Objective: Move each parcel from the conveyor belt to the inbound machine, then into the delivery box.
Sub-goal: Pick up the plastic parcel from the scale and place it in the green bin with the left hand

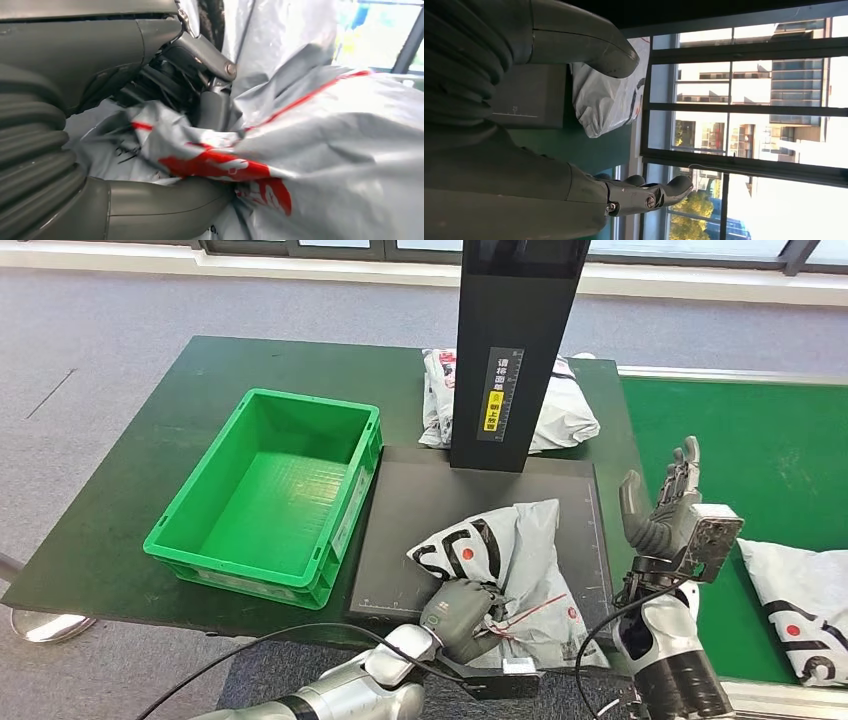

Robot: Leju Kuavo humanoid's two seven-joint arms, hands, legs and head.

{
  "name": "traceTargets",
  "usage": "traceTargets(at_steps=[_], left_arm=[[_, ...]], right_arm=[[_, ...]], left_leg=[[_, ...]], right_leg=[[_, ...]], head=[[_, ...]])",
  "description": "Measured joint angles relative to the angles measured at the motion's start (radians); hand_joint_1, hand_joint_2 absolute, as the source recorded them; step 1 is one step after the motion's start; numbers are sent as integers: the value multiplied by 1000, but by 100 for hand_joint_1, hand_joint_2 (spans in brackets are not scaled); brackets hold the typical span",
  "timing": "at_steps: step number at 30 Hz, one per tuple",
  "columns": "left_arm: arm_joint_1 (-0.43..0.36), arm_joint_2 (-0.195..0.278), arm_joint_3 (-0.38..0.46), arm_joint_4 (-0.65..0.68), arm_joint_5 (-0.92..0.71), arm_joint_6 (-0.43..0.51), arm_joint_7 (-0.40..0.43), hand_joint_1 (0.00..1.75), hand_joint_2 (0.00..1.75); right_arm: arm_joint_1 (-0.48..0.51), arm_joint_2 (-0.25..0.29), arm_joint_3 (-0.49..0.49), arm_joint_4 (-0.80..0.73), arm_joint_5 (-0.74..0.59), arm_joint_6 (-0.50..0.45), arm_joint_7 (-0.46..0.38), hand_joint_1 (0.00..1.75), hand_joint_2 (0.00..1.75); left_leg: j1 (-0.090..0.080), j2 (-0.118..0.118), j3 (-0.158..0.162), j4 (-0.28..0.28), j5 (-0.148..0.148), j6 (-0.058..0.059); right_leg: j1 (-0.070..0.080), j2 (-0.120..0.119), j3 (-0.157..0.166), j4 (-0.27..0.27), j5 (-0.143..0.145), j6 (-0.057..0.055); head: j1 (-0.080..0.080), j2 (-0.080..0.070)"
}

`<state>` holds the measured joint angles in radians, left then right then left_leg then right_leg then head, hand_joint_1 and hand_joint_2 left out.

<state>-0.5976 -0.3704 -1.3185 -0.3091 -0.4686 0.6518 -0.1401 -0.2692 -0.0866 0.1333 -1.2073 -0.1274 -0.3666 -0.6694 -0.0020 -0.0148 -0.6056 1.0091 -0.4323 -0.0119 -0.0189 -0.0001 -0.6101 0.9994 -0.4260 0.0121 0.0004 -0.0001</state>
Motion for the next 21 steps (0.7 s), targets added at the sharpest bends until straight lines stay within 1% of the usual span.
traceTargets(at_steps=[4,6,8,10,12,14,17,19,21], left_arm=[[2,0,31,2,1,17,-23,175,175],[4,0,81,-3,-49,30,-61,175,175],[11,0,183,-24,-146,39,-121,175,175],[18,0,322,-61,-224,43,-194,175,175],[19,0,460,-110,-261,43,-261,175,175],[17,1,583,-170,-289,43,-309,175,175],[4,2,745,-255,-332,43,-343,175,175],[-4,2,825,-296,-356,43,-353,175,175],[-7,3,894,-342,-422,43,-360,175,175]], right_arm=[[8,0,0,0,1,3,3,0,175],[10,0,0,0,5,8,10,0,175],[12,0,0,0,13,15,19,0,175],[13,0,0,0,20,23,24,0,175],[11,0,0,0,24,30,29,0,175],[7,-1,0,0,24,35,33,0,175],[3,-4,-1,0,22,37,33,0,175],[2,-7,-1,0,20,37,33,0,175],[2,-10,-2,0,16,37,33,0,175]], left_leg=[[0,0,0,0,0,0],[0,0,0,0,0,0],[0,0,0,0,0,0],[0,0,0,0,0,0],[0,1,0,0,0,0],[0,1,0,0,0,0],[0,1,0,0,1,0],[0,1,0,0,1,0],[0,1,0,0,1,0]], right_leg=[[0,0,0,0,0,0],[0,0,0,0,0,0],[0,0,0,0,0,0],[0,0,0,0,0,0],[0,1,-1,0,0,0],[0,1,-1,0,0,0],[0,1,-1,0,0,0],[0,1,-1,1,0,0],[0,1,-1,1,0,0]], head=[[0,0],[0,0],[0,0],[0,0],[0,0],[0,0],[0,0],[0,0],[0,0]])
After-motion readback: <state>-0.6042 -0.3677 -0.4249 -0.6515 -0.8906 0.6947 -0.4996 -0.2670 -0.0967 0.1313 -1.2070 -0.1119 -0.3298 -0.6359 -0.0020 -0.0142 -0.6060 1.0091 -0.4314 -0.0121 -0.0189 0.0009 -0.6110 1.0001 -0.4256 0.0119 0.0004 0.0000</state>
